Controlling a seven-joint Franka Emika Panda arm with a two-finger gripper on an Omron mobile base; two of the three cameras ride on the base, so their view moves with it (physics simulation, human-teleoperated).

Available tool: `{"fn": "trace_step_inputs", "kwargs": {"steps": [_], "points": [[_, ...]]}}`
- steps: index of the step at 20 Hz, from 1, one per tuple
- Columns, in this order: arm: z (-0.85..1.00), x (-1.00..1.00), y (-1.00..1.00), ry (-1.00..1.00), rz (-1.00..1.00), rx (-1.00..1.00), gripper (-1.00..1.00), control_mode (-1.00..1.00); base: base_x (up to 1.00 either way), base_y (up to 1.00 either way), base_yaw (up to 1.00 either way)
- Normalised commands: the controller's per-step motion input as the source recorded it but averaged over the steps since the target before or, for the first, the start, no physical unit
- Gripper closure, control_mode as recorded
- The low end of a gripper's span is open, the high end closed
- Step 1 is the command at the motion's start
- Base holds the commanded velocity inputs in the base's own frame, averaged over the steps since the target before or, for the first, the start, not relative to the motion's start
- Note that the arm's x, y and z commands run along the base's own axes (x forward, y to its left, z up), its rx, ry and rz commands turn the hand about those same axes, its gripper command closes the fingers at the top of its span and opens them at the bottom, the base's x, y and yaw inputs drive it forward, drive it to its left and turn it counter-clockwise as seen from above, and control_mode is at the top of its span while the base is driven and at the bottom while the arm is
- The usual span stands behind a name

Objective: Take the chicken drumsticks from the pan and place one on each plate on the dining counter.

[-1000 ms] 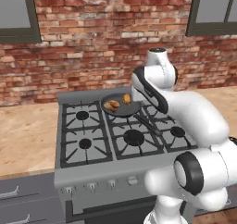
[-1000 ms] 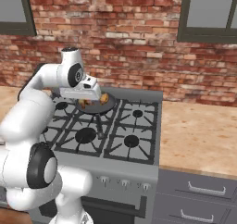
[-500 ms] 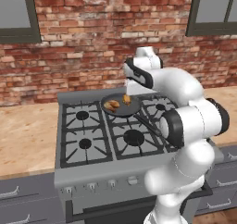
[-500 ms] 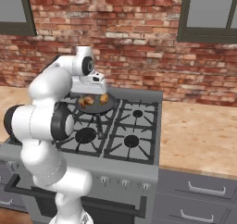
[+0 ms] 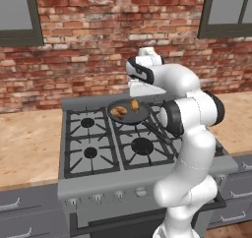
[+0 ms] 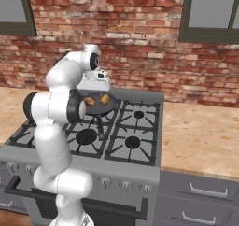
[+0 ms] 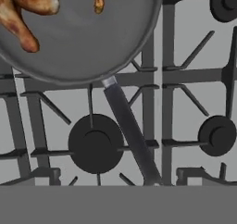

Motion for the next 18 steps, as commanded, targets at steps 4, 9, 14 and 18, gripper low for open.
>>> {"fn": "trace_step_inputs", "kwargs": {"steps": [4, 9, 14, 18], "points": [[-0.27, 0.22, 0.0, 0.0, -0.03, 0.0, -1.0, -1.0, 0.0, 0.0, 0.0], [-0.27, 0.1, 0.0, 0.0, -0.04, 0.0, -1.0, -1.0, 0.0, 0.0, 0.0], [-0.26, 0.17, 0.01, -0.01, -0.07, 0.0, -1.0, -1.0, 0.0, 0.0, 0.0], [-0.17, 0.25, 0.01, -0.01, -0.11, 0.0, -1.0, -1.0, 0.0, 0.0, 0.0]]}}
